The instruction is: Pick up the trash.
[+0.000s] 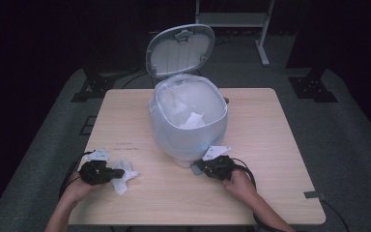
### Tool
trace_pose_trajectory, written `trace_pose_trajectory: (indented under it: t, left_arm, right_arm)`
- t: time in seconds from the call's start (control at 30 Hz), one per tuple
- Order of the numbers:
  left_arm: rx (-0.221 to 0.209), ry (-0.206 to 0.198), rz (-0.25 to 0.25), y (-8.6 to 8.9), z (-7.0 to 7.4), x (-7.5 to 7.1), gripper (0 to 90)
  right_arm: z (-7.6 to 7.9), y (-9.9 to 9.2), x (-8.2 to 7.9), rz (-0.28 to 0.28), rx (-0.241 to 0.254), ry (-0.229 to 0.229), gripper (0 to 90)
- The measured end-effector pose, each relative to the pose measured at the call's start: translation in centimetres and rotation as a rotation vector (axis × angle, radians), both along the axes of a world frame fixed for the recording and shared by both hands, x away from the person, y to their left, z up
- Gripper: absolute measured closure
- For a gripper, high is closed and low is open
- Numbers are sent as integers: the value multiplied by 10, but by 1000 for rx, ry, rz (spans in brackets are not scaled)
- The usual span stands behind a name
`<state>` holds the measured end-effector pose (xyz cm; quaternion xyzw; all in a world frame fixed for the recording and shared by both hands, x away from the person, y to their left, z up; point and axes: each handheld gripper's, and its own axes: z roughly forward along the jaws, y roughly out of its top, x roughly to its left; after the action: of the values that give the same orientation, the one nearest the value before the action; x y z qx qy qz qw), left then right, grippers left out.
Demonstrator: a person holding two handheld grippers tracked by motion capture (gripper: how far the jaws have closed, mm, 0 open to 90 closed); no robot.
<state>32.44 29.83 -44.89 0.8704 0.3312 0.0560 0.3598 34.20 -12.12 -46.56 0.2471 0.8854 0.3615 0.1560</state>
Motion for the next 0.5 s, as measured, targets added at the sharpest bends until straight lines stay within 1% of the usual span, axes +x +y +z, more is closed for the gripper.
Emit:
trace_pose_trajectory:
  t: [0.1, 0.23, 0.27, 0.3, 0.5]
  left_arm:
    - [-1, 0, -3, 0, 3, -1, 875]
    - [-11, 4, -22, -2, 11, -3, 875]
    - [-11, 4, -22, -2, 11, -3, 876]
    - [-18, 9, -33, -3, 13, -3, 875]
    - [-38, 20, -49, -4, 21, -3, 876]
  right_arm:
    - [0, 0, 0, 1, -1, -1, 779]
    - [0, 0, 0, 2, 0, -1, 779]
    - [0, 0, 0, 2, 0, -1, 779]
    - [0, 0, 0, 3, -2, -4, 779]
    - [0, 0, 1, 3, -1, 2, 779]
